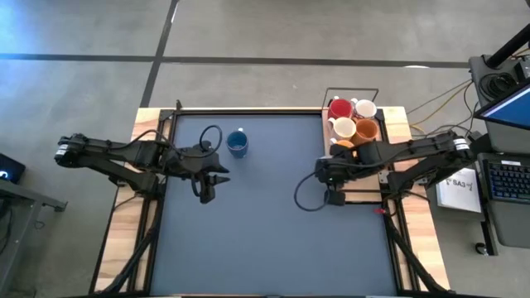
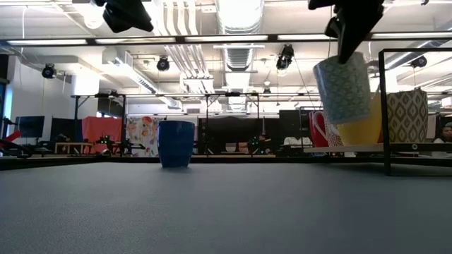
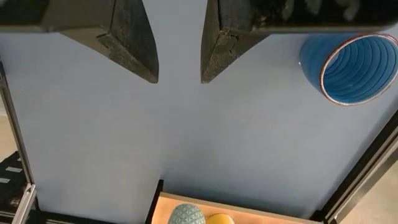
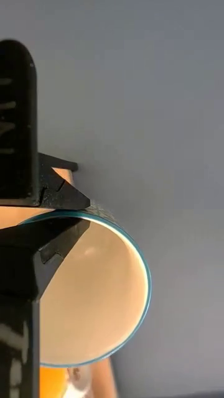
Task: Place coffee mugs
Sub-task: Put the gray patterned mug on the shelf
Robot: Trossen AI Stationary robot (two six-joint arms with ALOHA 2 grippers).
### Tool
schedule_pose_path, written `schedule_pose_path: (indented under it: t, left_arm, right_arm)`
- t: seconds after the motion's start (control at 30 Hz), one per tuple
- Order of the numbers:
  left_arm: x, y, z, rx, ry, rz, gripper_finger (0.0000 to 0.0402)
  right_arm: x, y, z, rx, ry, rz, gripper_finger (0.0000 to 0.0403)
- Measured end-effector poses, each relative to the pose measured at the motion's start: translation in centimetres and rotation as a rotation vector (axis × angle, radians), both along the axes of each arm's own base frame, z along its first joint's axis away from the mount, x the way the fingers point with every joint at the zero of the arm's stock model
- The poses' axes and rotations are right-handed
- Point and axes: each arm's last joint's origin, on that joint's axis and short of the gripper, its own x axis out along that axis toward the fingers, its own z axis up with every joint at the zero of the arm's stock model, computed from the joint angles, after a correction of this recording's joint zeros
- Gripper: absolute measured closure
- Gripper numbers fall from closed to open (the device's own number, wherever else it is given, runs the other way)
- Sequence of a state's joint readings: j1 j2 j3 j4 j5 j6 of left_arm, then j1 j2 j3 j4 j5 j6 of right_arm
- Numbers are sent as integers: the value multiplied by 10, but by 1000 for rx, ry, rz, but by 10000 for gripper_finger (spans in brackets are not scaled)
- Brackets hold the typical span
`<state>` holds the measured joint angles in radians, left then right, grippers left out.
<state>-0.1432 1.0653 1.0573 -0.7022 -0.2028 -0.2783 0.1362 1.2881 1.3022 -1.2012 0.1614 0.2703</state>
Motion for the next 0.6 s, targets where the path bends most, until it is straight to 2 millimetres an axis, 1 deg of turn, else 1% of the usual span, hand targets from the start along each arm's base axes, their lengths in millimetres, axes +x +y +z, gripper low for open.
schedule_pose_path:
  t: [0.33,0.5,0.6]
  left_arm:
    - [1,0,0,-1,-8,0,299]
    - [1,0,1,-3,-13,-1,299]
    - [1,0,1,-3,-14,-1,299]
  right_arm:
    - [-13,8,-2,30,94,-97,391]
    - [-15,10,-8,39,115,-141,390]
    - [-19,12,-15,36,147,-149,390]
